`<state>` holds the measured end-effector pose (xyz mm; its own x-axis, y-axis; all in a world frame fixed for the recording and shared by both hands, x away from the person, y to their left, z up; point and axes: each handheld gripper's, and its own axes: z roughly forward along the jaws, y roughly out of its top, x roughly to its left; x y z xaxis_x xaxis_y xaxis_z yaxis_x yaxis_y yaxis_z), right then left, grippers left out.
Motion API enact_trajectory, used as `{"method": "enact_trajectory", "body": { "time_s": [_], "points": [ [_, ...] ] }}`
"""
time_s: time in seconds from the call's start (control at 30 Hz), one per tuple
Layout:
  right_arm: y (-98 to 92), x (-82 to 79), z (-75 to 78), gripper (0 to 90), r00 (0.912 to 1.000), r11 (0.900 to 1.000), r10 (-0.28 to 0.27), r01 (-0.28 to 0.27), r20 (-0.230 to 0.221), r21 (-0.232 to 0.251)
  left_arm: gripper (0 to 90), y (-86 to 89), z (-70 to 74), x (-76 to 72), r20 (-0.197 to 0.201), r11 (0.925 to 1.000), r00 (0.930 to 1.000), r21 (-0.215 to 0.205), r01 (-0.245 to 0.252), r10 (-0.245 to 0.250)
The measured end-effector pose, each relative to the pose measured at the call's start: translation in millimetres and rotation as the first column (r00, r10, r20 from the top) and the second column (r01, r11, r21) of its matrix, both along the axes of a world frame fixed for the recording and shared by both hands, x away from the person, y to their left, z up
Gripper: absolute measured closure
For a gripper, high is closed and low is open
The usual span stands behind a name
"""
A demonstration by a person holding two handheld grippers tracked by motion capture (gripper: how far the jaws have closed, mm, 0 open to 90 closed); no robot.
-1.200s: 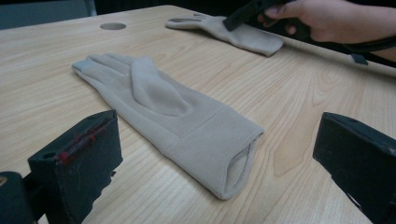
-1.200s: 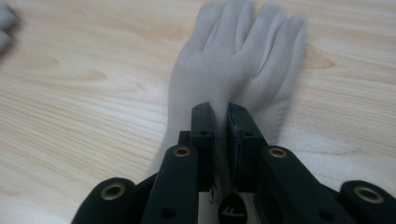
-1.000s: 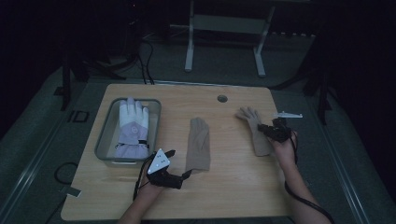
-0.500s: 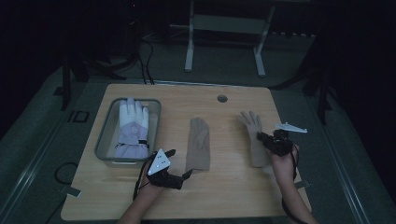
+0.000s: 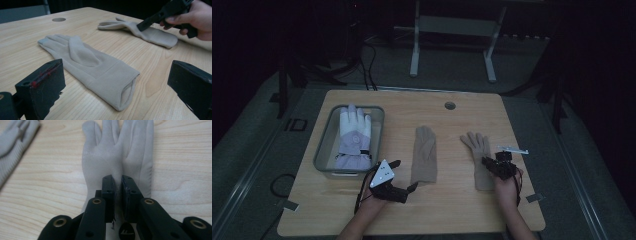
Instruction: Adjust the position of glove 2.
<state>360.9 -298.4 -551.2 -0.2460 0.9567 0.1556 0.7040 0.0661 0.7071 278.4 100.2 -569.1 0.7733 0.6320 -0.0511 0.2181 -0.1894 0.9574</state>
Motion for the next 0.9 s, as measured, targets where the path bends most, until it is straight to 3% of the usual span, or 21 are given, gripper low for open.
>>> {"method": "enact_trajectory", "body": {
  "time_s": [0.1,0.2,0.33,0.5,0.53,0.63,0.67,0.7,0.73,0.77,0.8,0.83,0.87,0.9],
  "points": [
    [1.1,0.3,-3.4,77.2,0.9997,1.000,0.024,-0.024,0.002,-0.014,1.3,-0.8,-0.2,-0.3,0.002,0.9999,1.0000,0.012,-0.001,0.001],
    [0.5,0.8,-2.6,67.8,0.9989,0.999,0.047,-0.047,-0.004,0.001,1.3,-1.5,-0.3,-0.5,0.004,0.9998,1.0000,0.020,-0.001,0.001],
    [-0.3,2.2,-0.4,46.7,0.9964,0.996,0.081,-0.080,-0.024,0.047,1.3,-1.3,-0.1,-0.5,0.003,0.9998,1.0000,0.018,-0.001,0.001],
    [0.1,3.9,4.6,28.0,0.9818,0.982,0.186,-0.186,-0.037,0.017,1.3,-0.5,0.0,-0.4,0.000,0.9999,1.0000,0.015,0.002,-0.002],
    [-1.1,4.1,5.9,28.1,0.9796,0.980,0.198,-0.198,-0.033,0.003,1.3,-0.4,-0.2,-0.1,-0.001,0.9999,1.0000,0.015,0.003,-0.003],
    [-7.2,6.9,9.7,35.3,0.9566,0.956,0.291,-0.291,-0.012,-0.041,1.3,-0.4,0.0,-0.3,-0.001,0.9999,1.0000,0.014,0.004,-0.004],
    [-7.2,6.9,9.7,35.3,0.9566,0.956,0.291,-0.291,-0.012,-0.041,1.3,-0.4,0.0,-0.3,-0.001,0.9999,1.0000,0.014,0.004,-0.004],
    [-11.1,7.9,11.2,38.2,0.9455,0.945,0.325,-0.325,0.010,-0.044,1.3,-0.5,0.0,-0.4,-0.001,0.9999,1.0000,0.013,0.003,-0.003],
    [-21.2,12.5,13.3,43.2,0.9141,0.914,0.404,-0.402,0.032,-0.056,1.3,-0.4,-0.1,-0.4,-0.002,0.9999,1.0000,0.014,0.004,-0.004],
    [-24.3,13.8,14.2,44.0,0.9009,0.900,0.432,-0.428,0.039,-0.084,1.2,-0.6,-0.3,-0.3,-0.001,0.9999,1.0000,0.015,0.005,-0.005],
    [-26.4,14.7,14.8,44.0,0.8922,0.889,0.449,-0.442,0.046,-0.116,1.3,-0.6,-0.3,-0.3,-0.001,0.9999,1.0000,0.015,0.005,-0.005],
    [-26.4,14.7,14.8,44.0,0.8922,0.889,0.449,-0.442,0.046,-0.116,1.3,-0.7,-0.2,-0.3,-0.001,0.9999,1.0000,0.015,0.005,-0.005],
    [-28.7,15.9,15.2,44.0,0.8855,0.882,0.461,-0.452,0.055,-0.132,1.3,-0.8,-0.3,-0.1,-0.002,0.9999,1.0000,0.016,0.005,-0.005],
    [-30.7,17.4,15.0,44.1,0.8719,0.871,0.486,-0.477,0.062,-0.119,1.3,-1.0,-0.5,0.1,-0.002,0.9999,1.0000,0.016,0.005,-0.005]
  ]
}}
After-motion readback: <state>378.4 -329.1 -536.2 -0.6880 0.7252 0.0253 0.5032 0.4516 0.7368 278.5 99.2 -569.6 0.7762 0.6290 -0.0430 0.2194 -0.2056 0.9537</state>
